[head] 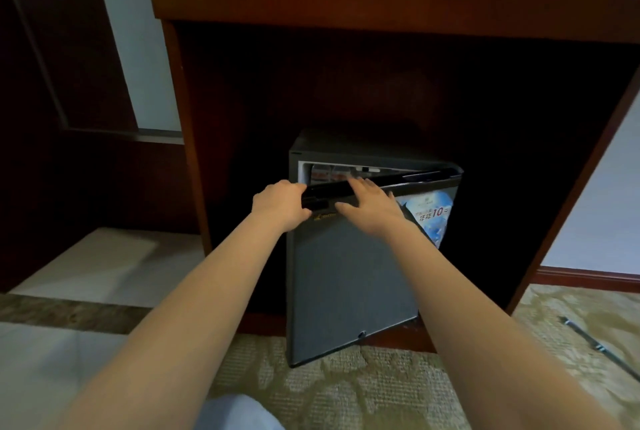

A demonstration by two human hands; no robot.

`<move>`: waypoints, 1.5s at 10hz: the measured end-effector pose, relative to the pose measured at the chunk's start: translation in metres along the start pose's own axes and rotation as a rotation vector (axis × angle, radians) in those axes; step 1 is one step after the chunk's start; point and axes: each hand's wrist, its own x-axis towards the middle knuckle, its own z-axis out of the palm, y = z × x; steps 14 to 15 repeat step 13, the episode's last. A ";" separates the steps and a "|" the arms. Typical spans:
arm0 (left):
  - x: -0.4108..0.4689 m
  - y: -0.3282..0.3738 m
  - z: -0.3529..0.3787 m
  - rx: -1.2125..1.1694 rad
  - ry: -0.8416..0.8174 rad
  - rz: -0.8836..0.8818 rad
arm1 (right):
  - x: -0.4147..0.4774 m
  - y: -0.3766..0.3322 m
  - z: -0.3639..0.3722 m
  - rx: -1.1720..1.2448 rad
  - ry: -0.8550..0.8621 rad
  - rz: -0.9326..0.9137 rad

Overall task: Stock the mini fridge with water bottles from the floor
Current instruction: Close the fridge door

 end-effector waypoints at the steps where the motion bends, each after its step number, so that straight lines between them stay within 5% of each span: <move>1: 0.022 -0.007 0.007 0.068 0.076 -0.027 | 0.017 0.005 0.015 -0.024 0.051 -0.047; 4: 0.068 -0.022 0.024 0.092 0.232 -0.018 | 0.069 0.012 0.035 -0.244 0.032 -0.082; 6: 0.107 -0.027 0.028 0.134 -0.021 -0.086 | 0.105 0.005 0.034 -0.279 0.002 -0.003; 8: 0.119 -0.023 0.031 0.181 0.044 -0.068 | 0.112 0.007 0.036 -0.294 0.002 0.008; 11: 0.115 -0.017 0.017 0.177 -0.175 -0.114 | 0.107 -0.001 0.026 -0.228 -0.056 0.040; 12: 0.105 -0.014 0.012 0.151 -0.125 -0.074 | 0.098 -0.002 0.025 -0.125 -0.001 0.016; 13: 0.091 -0.013 0.007 0.079 0.097 0.016 | 0.082 0.003 0.018 -0.055 0.130 -0.007; 15: 0.091 -0.013 0.007 0.079 0.097 0.016 | 0.082 0.003 0.018 -0.055 0.130 -0.007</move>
